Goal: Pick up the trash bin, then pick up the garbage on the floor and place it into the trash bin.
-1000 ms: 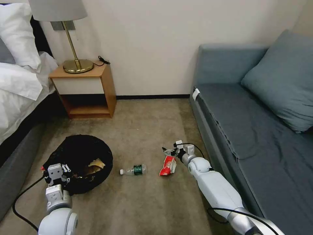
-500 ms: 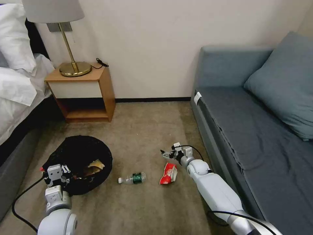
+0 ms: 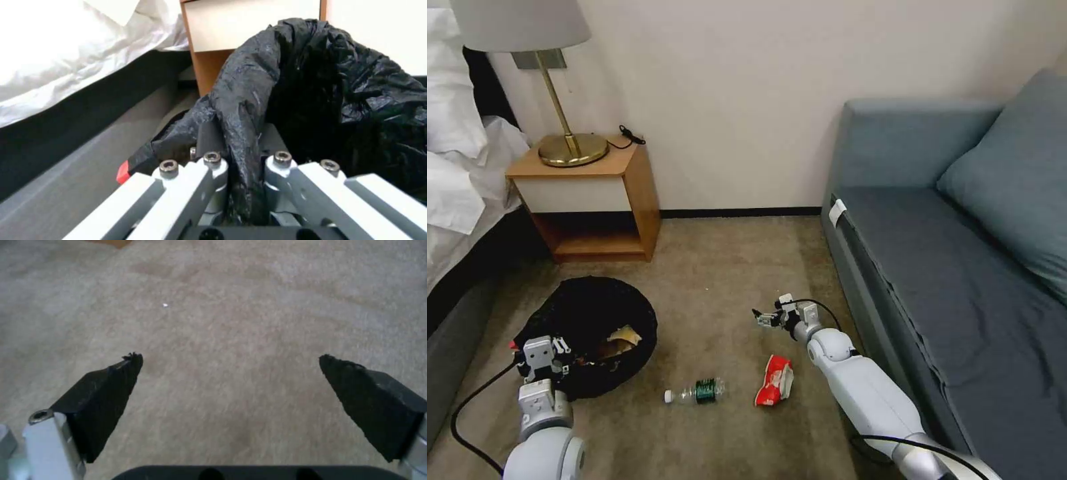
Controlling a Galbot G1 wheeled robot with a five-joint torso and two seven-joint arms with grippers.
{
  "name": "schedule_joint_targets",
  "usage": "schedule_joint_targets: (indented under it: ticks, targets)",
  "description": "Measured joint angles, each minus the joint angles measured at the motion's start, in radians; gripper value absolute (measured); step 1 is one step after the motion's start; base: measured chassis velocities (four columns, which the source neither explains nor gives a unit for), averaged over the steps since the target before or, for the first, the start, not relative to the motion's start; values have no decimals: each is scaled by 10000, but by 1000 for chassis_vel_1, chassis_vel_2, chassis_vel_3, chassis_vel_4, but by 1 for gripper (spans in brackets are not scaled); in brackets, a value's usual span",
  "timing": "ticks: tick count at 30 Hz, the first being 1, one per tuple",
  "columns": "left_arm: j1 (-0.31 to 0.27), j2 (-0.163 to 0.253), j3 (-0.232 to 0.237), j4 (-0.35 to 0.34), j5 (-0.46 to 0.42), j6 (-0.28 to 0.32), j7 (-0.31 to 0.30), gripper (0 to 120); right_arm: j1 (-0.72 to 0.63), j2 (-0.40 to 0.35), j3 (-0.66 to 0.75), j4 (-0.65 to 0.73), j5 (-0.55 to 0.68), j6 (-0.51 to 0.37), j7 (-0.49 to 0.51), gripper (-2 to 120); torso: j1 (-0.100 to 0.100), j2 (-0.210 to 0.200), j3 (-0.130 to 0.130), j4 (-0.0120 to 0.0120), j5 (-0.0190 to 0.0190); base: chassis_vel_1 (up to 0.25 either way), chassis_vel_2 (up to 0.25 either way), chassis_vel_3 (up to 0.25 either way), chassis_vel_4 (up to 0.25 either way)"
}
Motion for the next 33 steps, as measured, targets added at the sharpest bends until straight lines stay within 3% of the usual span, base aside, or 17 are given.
schedule_joint_targets:
  ticks: [13, 26, 33]
  targets:
    - [-37, 205, -18, 116, -137, -12, -2, 4, 1, -45, -576, 212, -424, 126, -304, 100, 0, 0, 0, 1, 1, -75, 86, 80, -78]
    - [-284, 718, 37, 575, -487, 36, -9, 4, 893, 2, -1390, 64, -987, -720, -1809, 100, 0, 0, 0, 2, -1, 0, 0, 0, 0]
    - [-649, 935, 44, 943, -661, 142, -14, 4, 881, -222, -2204, 1102, -639, -1283, -2394, 100, 0, 0, 0, 2, 1, 0, 0, 0, 0]
